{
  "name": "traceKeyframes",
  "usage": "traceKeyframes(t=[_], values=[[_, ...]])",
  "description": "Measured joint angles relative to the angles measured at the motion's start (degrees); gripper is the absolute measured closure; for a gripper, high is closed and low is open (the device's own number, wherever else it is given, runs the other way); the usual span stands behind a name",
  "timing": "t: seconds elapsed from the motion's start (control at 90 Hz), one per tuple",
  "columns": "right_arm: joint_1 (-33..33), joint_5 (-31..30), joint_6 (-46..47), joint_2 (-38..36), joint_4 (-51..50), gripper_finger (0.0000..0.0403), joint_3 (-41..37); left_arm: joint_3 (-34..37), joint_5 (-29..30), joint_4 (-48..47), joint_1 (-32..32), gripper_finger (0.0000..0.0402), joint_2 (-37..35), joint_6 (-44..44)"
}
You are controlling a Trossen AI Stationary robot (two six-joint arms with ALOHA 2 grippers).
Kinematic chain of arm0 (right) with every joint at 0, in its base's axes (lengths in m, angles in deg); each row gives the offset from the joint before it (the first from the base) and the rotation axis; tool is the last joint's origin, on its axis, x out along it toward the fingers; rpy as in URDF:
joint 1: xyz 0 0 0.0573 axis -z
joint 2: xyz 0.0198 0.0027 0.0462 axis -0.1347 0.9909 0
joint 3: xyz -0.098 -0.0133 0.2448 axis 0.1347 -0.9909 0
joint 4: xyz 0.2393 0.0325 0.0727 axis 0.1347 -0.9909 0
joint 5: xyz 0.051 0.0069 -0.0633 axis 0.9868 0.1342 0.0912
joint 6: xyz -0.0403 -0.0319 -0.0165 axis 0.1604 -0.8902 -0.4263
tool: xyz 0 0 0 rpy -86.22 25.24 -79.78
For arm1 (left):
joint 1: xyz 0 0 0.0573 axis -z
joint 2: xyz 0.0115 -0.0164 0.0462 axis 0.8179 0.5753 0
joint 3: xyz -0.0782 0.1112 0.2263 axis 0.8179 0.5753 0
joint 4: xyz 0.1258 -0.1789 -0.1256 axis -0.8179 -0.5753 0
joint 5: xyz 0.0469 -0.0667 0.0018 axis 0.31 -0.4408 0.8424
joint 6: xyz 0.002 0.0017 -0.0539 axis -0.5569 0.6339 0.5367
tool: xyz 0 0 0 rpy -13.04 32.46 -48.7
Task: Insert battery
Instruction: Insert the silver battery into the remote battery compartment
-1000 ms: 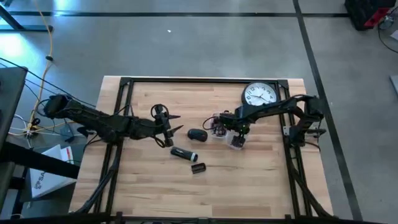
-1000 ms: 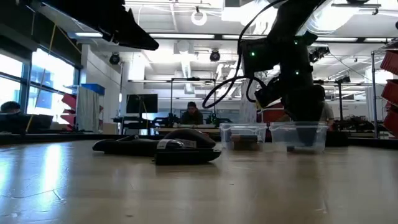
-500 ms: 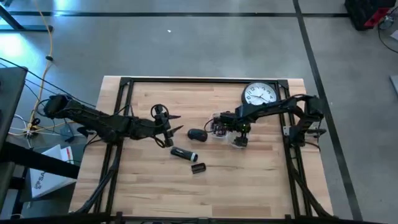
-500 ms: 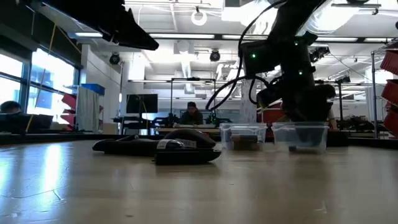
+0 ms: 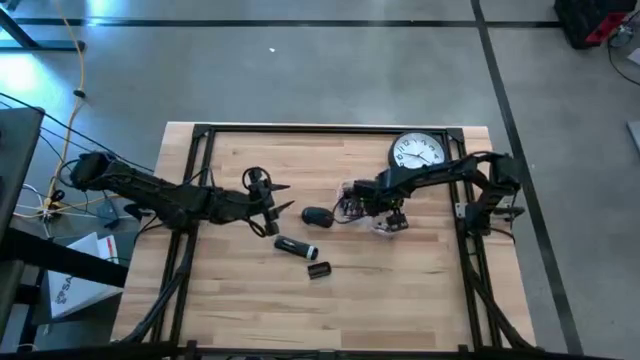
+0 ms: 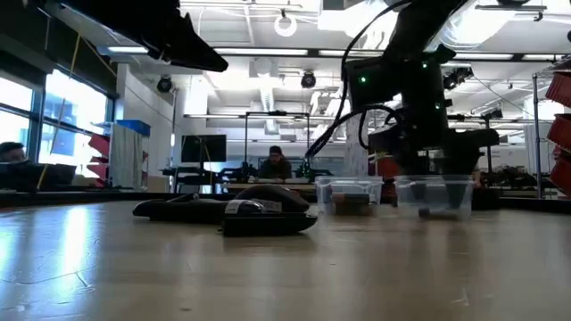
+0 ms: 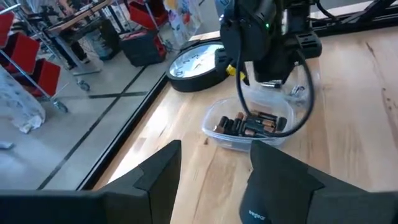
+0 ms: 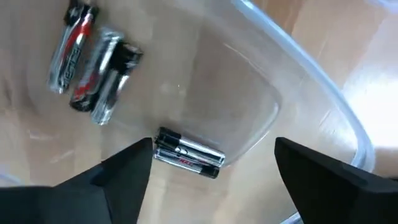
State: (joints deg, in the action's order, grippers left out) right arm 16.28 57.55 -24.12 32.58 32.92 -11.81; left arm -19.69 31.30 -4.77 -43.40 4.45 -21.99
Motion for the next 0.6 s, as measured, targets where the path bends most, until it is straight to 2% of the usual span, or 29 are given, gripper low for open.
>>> traceKeyframes(t=[0.233,0.467,0.6], values=[[-0.07,-3.67,-9.63,0.27,0.99,0.0145,0.00,-0.01,0.02,-0.01,-0.27,0.0225,0.00,-0.02],[-0.94,-3.92,-8.40,2.77,3.89,0.0188,0.04,0.00,0.09,-0.09,-0.27,0.0225,0.00,-0.18],[-2.68,-7.05,-8.32,2.84,3.97,0.0206,0.09,0.00,0.11,-0.03,-0.27,0.0225,0.00,-0.20]])
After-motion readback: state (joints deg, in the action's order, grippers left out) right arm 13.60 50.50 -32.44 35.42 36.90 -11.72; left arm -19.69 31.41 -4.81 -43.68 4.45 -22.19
